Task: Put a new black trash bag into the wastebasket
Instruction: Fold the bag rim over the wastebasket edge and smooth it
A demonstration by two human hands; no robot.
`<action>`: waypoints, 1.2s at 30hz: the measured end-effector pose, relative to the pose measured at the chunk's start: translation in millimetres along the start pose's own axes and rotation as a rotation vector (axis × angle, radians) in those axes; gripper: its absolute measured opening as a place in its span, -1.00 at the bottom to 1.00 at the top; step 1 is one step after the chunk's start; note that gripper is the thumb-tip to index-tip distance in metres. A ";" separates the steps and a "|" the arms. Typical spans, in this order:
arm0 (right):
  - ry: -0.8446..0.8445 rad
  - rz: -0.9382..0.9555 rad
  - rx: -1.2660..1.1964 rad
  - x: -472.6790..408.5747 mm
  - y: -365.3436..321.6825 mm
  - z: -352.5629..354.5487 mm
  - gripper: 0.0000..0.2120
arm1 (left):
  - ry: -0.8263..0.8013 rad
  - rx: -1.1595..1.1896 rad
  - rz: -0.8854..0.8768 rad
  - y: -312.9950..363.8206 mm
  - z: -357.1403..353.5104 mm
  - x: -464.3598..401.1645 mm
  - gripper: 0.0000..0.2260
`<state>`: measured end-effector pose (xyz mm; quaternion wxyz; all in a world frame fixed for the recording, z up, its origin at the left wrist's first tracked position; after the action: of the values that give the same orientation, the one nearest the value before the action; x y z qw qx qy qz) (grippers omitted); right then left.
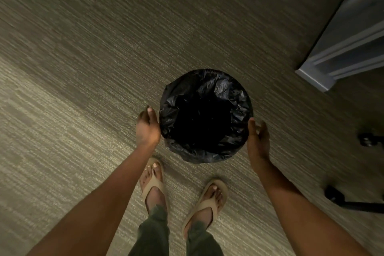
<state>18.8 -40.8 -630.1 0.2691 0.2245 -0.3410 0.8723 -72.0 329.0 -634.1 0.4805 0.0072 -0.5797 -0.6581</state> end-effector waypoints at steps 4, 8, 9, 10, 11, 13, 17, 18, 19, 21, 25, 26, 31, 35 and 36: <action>-0.136 -0.012 -0.250 -3.6 -13.0 -14.7 -0.06 | -0.128 0.173 0.110 9.4 -14.9 19.6 -0.02; -0.240 -0.050 -0.285 -7.3 -17.3 -26.4 0.05 | -0.237 0.211 0.280 10.1 -35.5 14.5 -0.03; -0.238 -0.052 -0.269 -8.5 -18.0 -25.6 -0.02 | -0.246 0.229 0.317 10.5 -37.5 7.7 -0.11; -0.228 -0.055 -0.244 -9.2 -19.1 -24.1 -0.09 | -0.249 0.220 0.334 11.5 -37.5 0.2 -0.17; -0.202 -0.055 -0.209 -9.9 -20.0 -21.0 -0.14 | -0.252 0.178 0.333 13.5 -35.7 -6.5 -0.22; -0.086 -0.033 -0.147 -11.3 -22.3 -9.8 -0.18 | -0.225 0.103 0.285 17.5 -28.9 -14.4 -0.23; 0.011 -0.037 -0.185 -9.6 -15.6 -2.6 -0.30 | -0.107 0.231 0.244 13.2 -11.1 -9.7 -0.15; -0.042 -0.029 -0.225 -8.0 -14.6 -9.6 -0.33 | -0.155 0.251 0.273 7.7 -12.9 -4.8 -0.10; -0.095 -0.028 -0.249 -6.2 -14.5 -16.4 -0.33 | -0.228 0.248 0.308 1.8 -17.2 0.4 -0.05; -0.144 -0.053 -0.254 -5.4 -14.6 -24.5 -0.24 | -0.340 0.216 0.352 -6.8 -24.5 6.4 -0.01; -0.101 -0.088 -0.250 -9.0 -18.5 -23.8 -0.20 | -0.308 0.211 0.344 -5.5 -23.2 -3.0 0.02; -0.006 -0.072 -0.209 -10.3 -19.3 -15.6 -0.33 | -0.247 0.207 0.324 -3.4 -19.6 -5.3 0.01; 0.304 -0.055 -0.124 7.3 -18.4 16.9 -0.54 | 0.125 0.279 0.281 -11.9 8.7 19.5 -0.42; 0.275 -0.081 -0.090 25.8 -8.1 15.3 -0.67 | 0.130 0.301 0.352 -30.8 6.1 66.2 -0.61; 0.264 -0.094 -0.056 29.2 -4.2 13.4 -0.66 | 0.130 0.299 0.374 -36.2 3.3 75.9 -0.63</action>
<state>2.2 -38.5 -602.4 0.3586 0.1158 -0.3158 0.8708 -137.3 278.0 -619.3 0.6239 0.0130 -0.6296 -0.4627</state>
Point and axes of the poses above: each hand's wrist, its own x-axis away from the middle knuckle, its own z-axis out of the back of the hand, y = z × x, the point moved 7 cm from there along -x, towards the middle knuckle, and after that the axes turned 13 degrees about x, right-handed, at the moved point
